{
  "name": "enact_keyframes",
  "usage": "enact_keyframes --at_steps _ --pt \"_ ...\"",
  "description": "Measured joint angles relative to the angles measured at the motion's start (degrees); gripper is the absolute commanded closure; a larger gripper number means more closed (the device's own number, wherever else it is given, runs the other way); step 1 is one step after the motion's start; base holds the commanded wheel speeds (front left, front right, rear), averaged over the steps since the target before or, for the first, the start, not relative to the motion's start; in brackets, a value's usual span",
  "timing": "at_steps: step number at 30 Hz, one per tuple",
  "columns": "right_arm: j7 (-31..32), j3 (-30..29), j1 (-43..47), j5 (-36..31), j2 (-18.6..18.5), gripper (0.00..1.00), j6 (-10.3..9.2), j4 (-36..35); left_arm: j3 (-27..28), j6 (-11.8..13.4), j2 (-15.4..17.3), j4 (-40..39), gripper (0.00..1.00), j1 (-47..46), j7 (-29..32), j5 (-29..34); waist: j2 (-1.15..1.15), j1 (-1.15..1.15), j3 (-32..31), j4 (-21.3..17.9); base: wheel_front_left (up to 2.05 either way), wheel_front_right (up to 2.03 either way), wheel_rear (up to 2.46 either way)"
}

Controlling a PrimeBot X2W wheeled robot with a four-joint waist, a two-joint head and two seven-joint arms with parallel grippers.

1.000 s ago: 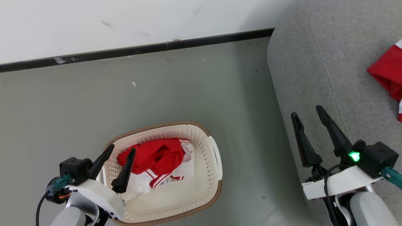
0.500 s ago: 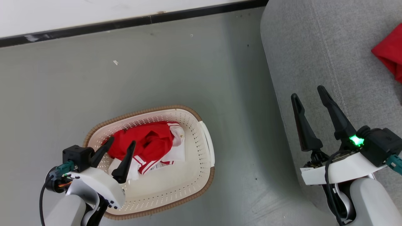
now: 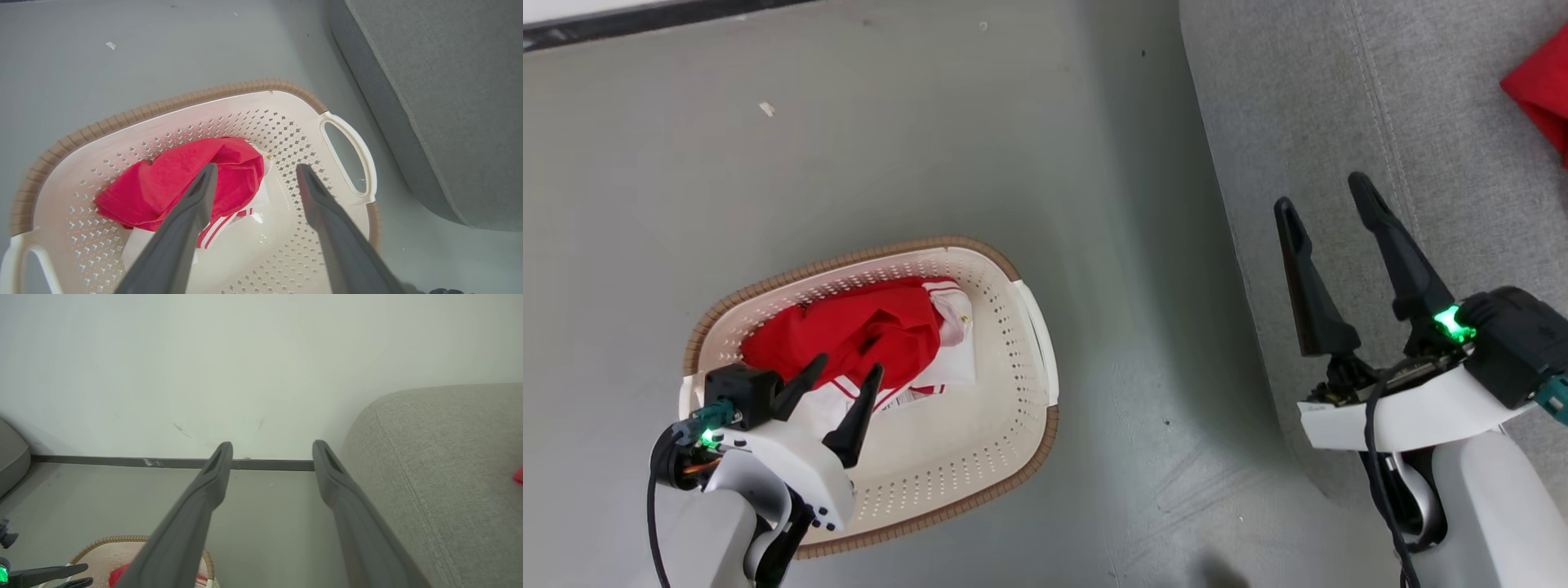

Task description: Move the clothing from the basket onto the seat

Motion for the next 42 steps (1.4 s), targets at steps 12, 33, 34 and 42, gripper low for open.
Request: enact_keyframes --at_steps 12,33,34,42 --pt "0.00 0.54 -3.78 -1.00 0.18 0.00 0.00 -1.94 -1.04 -0.13 0.22 4.79 0.00 -5.26 0.68 0.02 0.00 0.00 5.23 -1.94 0.00 0.00 0.00" --pt "0.00 3.32 -9.70 -3.16 0.27 0.00 0.01 -4.31 -1.99 -0.18 -0.03 13.11 0.00 -14.10 2.26 0.14 0.00 0.00 13.61 -4.53 0.00 0.00 0.00" --pt "0.00 3.38 -10.03 -3.14 0.27 0.00 0.01 -4.49 -2.02 -0.18 0.05 13.68 0.00 -14.51 2.64 0.15 0.00 0.00 13.94 -4.68 0.00 0.00 0.00" --pt "0.00 3.36 -10.30 -2.94 0.30 0.00 0.01 -5.19 -2.03 -0.18 1.38 17.80 0.00 -17.45 3.50 0.98 0.00 0.00 16.56 -6.25 0.00 0.00 0.00"
